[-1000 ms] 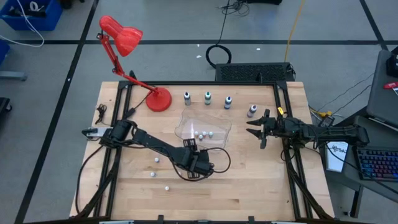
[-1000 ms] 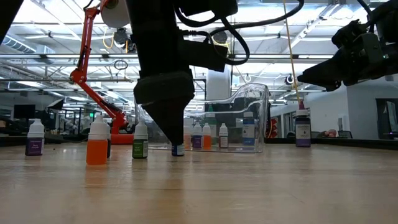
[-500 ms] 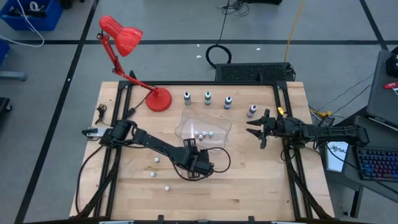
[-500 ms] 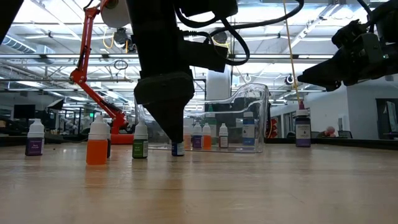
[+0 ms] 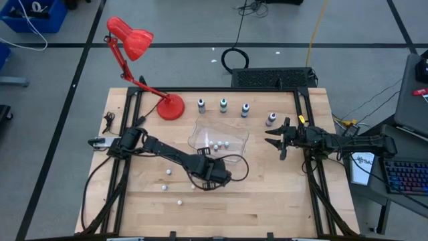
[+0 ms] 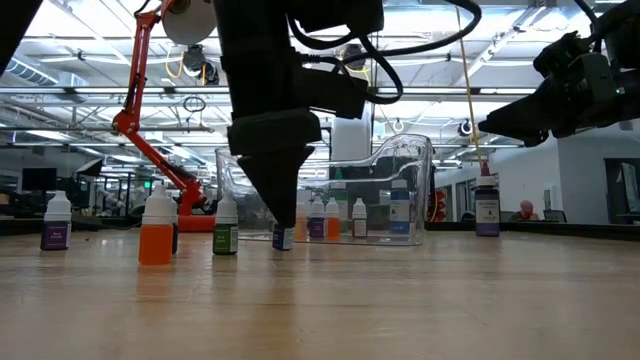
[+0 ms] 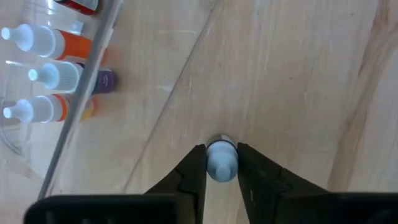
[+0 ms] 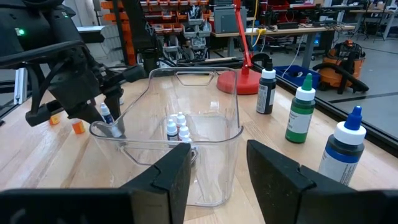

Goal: Pick & Place food coloring
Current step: Put the top small purple food coloring bottle in the transparent bin

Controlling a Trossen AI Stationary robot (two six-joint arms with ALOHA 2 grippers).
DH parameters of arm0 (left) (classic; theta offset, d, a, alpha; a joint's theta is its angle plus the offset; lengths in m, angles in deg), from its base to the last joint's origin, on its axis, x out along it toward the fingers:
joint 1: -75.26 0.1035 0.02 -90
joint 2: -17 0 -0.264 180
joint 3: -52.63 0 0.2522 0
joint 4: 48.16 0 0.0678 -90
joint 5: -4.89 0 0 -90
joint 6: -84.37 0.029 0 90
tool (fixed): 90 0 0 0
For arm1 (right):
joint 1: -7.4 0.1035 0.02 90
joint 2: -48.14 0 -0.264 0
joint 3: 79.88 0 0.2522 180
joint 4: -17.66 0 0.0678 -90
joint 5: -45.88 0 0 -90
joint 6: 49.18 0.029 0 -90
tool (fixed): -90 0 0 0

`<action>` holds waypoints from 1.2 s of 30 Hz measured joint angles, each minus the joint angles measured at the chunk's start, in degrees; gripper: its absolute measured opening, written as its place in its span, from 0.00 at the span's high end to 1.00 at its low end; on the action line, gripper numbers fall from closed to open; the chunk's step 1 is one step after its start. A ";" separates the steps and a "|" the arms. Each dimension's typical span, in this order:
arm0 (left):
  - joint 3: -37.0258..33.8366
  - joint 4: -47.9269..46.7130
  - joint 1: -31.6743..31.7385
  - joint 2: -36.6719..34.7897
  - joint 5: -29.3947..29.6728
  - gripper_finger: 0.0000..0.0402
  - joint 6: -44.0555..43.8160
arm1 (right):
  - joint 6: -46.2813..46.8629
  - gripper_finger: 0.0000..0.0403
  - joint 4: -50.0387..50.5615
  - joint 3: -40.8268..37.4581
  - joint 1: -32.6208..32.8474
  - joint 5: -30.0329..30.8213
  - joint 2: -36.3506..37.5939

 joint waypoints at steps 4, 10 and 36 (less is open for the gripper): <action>0.00 0.30 -0.04 -0.02 -0.84 0.83 0.54 | 0.00 0.64 0.00 0.00 0.00 0.00 0.00; 1.14 -0.36 -0.05 -0.34 -3.63 0.83 0.91 | -0.02 0.64 0.00 0.00 0.02 0.00 -0.02; 3.36 -5.79 16.48 -25.49 -3.74 0.84 2.35 | 0.00 0.64 -0.05 0.00 0.02 -0.02 -0.21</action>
